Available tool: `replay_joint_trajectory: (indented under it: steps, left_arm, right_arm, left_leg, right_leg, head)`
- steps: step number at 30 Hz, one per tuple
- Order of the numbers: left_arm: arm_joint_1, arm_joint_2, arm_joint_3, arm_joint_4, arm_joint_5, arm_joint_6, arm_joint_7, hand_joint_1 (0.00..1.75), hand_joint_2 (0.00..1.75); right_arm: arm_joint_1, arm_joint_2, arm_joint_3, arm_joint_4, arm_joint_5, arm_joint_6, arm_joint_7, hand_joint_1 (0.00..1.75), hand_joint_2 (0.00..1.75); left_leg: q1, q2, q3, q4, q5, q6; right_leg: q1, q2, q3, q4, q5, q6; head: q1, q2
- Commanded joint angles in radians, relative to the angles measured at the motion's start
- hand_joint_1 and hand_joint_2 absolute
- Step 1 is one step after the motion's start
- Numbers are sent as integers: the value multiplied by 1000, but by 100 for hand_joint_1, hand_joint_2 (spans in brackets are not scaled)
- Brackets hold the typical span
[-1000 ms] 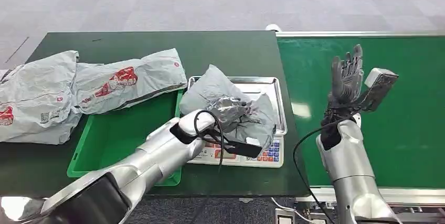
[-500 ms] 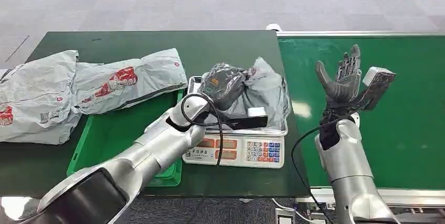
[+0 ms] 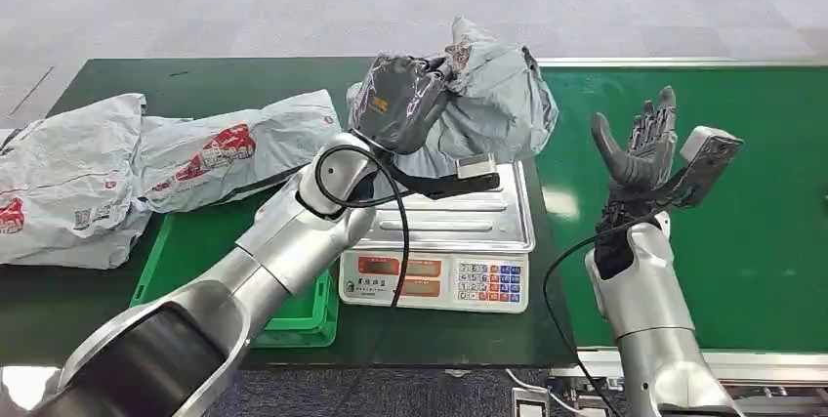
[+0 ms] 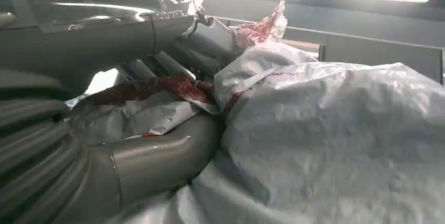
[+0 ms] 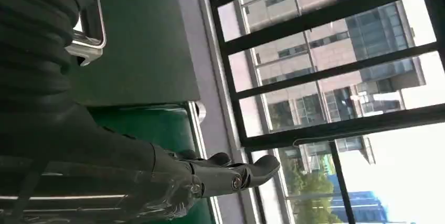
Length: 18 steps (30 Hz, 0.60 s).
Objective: Moved the parcel from conveyor to table for the left to box.
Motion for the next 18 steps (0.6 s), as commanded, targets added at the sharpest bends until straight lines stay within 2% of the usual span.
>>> replay_joint_trajectory:
  steps: [1,4,5,8,11,13,18]
  left_arm:
    - [-14,76,204,-79,-236,73,102,175,175]
    - [-24,113,273,-8,-426,73,231,175,175]
    - [-18,123,289,-3,-429,73,241,175,175]
    - [12,222,227,14,-429,73,392,175,175]
    - [57,303,238,-5,-429,73,443,175,175]
    - [59,323,235,-1,-426,73,447,175,175]
    - [51,314,236,9,-429,73,447,175,175]
  right_arm:
    - [12,-6,-32,0,-25,-20,5,0,175]
    - [62,-23,-43,-38,-41,-28,5,0,175]
    - [81,-29,-49,-53,-45,-29,5,0,175]
    - [120,-34,-66,-84,-51,-28,13,0,175]
    - [147,-35,-73,-110,-48,-27,20,0,175]
    - [157,-37,-76,-118,-48,-27,21,0,175]
    - [155,-36,-76,-120,-48,-29,23,0,175]
  left_leg:
    - [0,4,3,0,-2,0]
    - [0,4,5,-1,-2,0]
    - [0,3,4,-1,-1,0]
    - [0,4,6,-3,-1,-1]
    - [-1,5,6,-3,-1,-1]
    - [0,8,8,-4,-2,-1]
    - [1,4,3,-1,-1,0]
  right_leg:
    - [0,2,2,0,0,-1]
    - [1,3,4,-2,0,-1]
    - [0,2,3,-1,-1,-1]
    - [0,2,4,-2,0,-1]
    - [0,4,3,-2,-1,-1]
    - [1,6,5,-3,0,-2]
    - [2,2,1,0,-1,-1]
  head:
    - [0,0]
    - [0,0]
    - [0,0]
    - [0,0]
    - [0,0]
    - [0,0]
    - [0,0]
